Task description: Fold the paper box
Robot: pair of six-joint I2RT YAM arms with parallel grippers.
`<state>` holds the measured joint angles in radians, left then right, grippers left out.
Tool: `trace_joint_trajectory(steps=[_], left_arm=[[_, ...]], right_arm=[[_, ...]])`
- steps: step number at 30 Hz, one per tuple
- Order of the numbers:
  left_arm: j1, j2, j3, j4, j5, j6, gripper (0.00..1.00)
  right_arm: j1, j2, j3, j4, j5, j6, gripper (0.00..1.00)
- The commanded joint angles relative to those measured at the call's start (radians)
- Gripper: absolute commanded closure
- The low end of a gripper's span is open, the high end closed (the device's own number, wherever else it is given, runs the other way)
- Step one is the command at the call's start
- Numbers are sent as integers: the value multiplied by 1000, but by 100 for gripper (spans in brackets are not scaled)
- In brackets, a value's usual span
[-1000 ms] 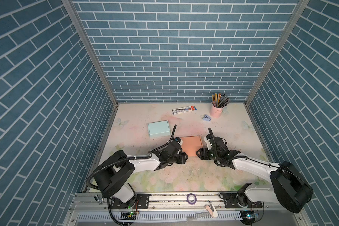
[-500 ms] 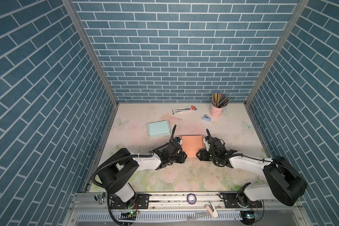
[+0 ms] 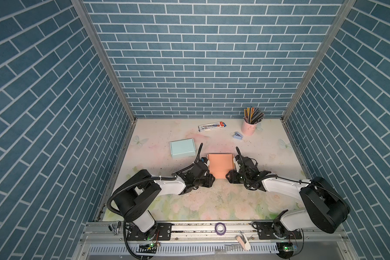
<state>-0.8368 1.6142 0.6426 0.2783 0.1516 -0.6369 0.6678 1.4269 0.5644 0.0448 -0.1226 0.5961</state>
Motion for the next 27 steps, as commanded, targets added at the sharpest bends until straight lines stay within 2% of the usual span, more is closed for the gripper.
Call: trace_joint_trajectory(steps=[1,7,15,20,27], left_arm=[[13,-26,-27,27,19,4,51],[58,-84,-54,-10,73,25,47],[112,-129,103,-274,96,192,44],[149,-29,270,-310,102,262,43],[194,247,542,-352,96,358,42]], right_arm=[[6,16,31,-18,29,-33,44],[6,26,41,-16,29,-37,44],[6,46,53,-12,29,-44,45],[5,55,65,-16,29,-47,45],[3,66,79,-22,53,-54,45]])
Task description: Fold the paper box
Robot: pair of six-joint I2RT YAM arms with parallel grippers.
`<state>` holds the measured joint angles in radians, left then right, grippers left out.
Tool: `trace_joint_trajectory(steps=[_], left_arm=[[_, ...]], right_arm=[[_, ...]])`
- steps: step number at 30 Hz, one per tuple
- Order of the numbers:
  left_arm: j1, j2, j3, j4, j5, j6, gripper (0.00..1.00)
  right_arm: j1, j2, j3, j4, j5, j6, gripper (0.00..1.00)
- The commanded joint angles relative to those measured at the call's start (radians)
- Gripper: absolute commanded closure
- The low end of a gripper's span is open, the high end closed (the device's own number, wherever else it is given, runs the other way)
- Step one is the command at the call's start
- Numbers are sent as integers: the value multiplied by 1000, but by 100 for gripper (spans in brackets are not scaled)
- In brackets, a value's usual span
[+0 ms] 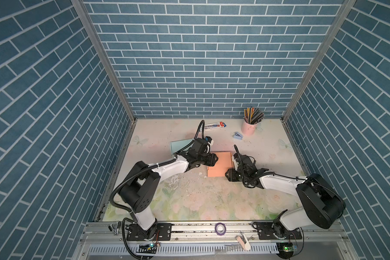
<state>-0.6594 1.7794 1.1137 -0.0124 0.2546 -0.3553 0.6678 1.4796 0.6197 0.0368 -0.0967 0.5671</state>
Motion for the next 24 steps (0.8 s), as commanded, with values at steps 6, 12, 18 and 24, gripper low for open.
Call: trace_joint_trajectory(steps=[6,12,18,24], left_arm=[[20,226,187,-106,-19,124,42],[19,237,144,-74,2,111,42],[19,228,115,-52,6,104,42],[20,224,110,-44,9,98,42]], right_arm=[[0,28,44,-23,31,-39,45],[-9,59,65,-14,39,-54,45],[-19,111,102,-19,77,-73,46],[-30,133,120,-48,128,-63,47]])
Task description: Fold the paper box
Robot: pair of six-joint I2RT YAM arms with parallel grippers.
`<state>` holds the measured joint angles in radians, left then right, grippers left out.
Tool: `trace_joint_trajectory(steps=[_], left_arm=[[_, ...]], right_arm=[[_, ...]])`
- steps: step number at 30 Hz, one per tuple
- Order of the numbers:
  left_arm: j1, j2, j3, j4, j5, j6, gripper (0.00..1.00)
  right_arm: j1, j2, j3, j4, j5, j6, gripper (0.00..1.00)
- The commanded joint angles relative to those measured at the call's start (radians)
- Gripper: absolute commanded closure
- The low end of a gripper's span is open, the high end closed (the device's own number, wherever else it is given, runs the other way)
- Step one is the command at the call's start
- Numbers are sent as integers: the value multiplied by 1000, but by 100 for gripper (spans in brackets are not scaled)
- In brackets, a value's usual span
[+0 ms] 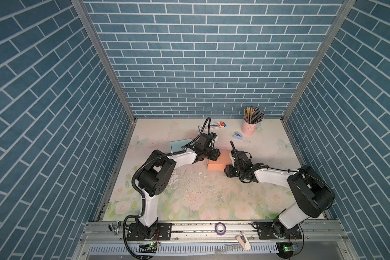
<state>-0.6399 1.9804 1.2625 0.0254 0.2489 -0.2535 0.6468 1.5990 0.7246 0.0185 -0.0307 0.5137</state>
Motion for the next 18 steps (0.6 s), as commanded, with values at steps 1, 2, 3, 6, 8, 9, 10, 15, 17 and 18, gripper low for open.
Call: trace_joint_trajectory(steps=[1,2,3,6,8,9,10,15,17,18], left_arm=[[0,21,-41,-82,15,-3,42],[0,19,-43,-81,14,-3,42],[0,18,-46,-82,14,-3,42],[-1,14,-55,-77,15,-4,43],[0,8,-62,-71,15,-8,43],[0,5,-64,-70,15,-10,43],[0,2,-67,-70,15,-9,43],[0,-27,-88,-65,27,-18,43],[0,-42,-94,-67,34,-27,43],[0,-50,-94,-70,38,-30,43]], right_arm=[[-9,11,13,-36,68,-7,47],[-9,6,11,-39,74,-5,47],[-9,0,8,-43,82,-2,47],[-9,-18,-4,-47,95,3,46],[-9,-28,-9,-51,101,6,43],[-9,-40,-15,-51,101,9,42],[-8,-52,-20,-52,101,14,41],[-9,-136,-67,-57,103,44,40],[-10,-167,-82,-64,100,52,40],[-12,-181,-87,-68,97,54,41]])
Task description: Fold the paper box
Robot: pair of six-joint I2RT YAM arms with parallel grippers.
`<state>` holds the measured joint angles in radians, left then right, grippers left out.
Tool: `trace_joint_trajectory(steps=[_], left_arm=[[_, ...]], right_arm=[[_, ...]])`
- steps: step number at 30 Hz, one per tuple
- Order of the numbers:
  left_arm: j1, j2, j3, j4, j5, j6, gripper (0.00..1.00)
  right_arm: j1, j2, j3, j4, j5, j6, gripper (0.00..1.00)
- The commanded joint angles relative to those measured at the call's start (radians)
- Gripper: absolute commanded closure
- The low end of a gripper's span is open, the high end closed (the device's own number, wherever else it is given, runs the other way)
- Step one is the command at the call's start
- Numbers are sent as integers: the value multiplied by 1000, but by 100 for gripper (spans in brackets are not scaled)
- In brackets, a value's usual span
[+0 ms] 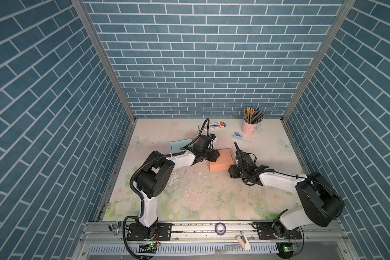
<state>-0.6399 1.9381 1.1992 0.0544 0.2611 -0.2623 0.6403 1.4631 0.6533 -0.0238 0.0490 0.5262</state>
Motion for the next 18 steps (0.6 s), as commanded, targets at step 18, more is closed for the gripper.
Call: trace_joint_trajectory(steps=[18], left_arm=[[94,79,180,-189,93,-21,42]], right_arm=[[-16,-37,-4,42,-130,44,58]])
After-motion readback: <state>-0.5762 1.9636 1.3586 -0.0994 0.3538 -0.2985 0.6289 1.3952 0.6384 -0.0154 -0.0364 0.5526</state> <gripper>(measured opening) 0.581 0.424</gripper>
